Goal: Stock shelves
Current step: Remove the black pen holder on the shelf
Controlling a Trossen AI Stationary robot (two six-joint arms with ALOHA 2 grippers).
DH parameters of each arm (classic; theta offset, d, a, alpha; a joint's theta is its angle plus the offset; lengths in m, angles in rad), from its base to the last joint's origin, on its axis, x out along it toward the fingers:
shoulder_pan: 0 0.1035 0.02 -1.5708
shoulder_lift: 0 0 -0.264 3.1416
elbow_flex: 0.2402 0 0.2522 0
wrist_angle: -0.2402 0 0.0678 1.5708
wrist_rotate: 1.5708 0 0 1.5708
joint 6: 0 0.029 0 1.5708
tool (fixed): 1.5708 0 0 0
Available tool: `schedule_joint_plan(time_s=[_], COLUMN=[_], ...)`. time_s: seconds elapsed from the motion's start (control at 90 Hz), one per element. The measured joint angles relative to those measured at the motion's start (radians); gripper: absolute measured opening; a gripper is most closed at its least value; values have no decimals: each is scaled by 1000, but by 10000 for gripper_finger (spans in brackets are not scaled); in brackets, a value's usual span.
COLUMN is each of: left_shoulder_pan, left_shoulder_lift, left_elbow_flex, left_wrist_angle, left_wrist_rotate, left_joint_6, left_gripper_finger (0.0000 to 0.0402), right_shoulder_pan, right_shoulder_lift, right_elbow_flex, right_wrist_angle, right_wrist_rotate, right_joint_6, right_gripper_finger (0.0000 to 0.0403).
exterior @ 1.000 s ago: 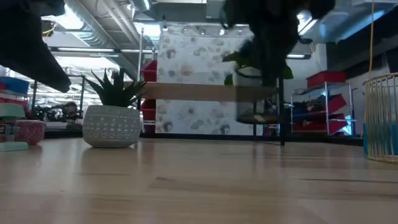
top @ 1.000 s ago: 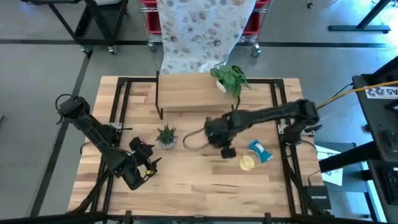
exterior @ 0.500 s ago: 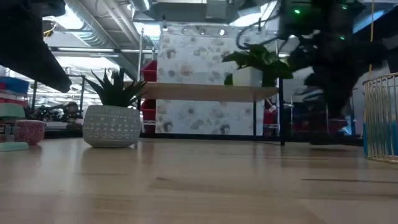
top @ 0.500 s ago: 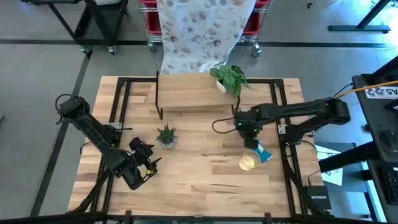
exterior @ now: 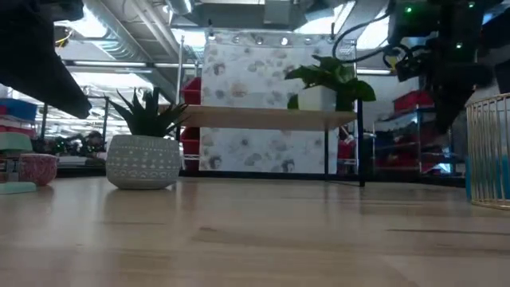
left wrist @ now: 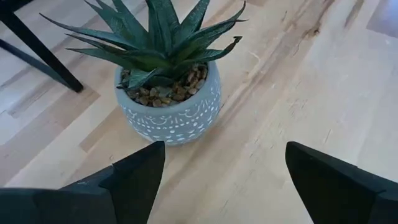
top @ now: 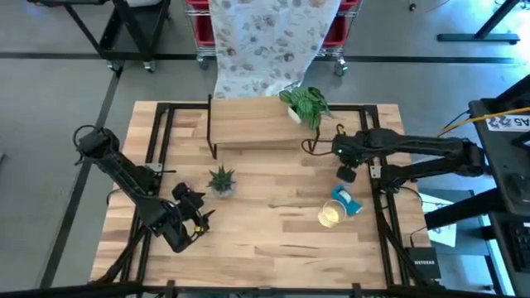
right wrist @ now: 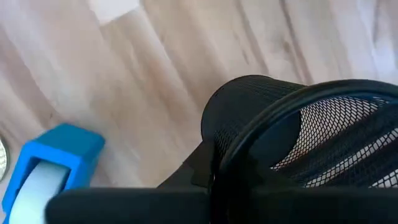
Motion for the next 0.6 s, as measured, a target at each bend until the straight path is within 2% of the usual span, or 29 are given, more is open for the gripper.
schedule_joint_plan(time_s=[0.322, 0.433, 0.6], left_shoulder_pan=[0, 0, 0], left_shoulder_lift=[0, 0, 0], left_elbow_flex=[0, 0, 0], left_wrist_angle=[0, 0, 0], left_wrist_rotate=[3, 4, 4], left_joint_6=[0, 0, 0], left_gripper_finger=[314, 314, 314], right_shoulder_pan=[-12, -12, -12], right_shoulder_lift=[0, 0, 0], right_elbow_flex=[-29, -29, -29], right_wrist_angle=[92, 114, 113], right_wrist_rotate=[-32, -60, -68], right_joint_6=[-51, -55, -55], right_gripper_finger=[9, 41, 112])
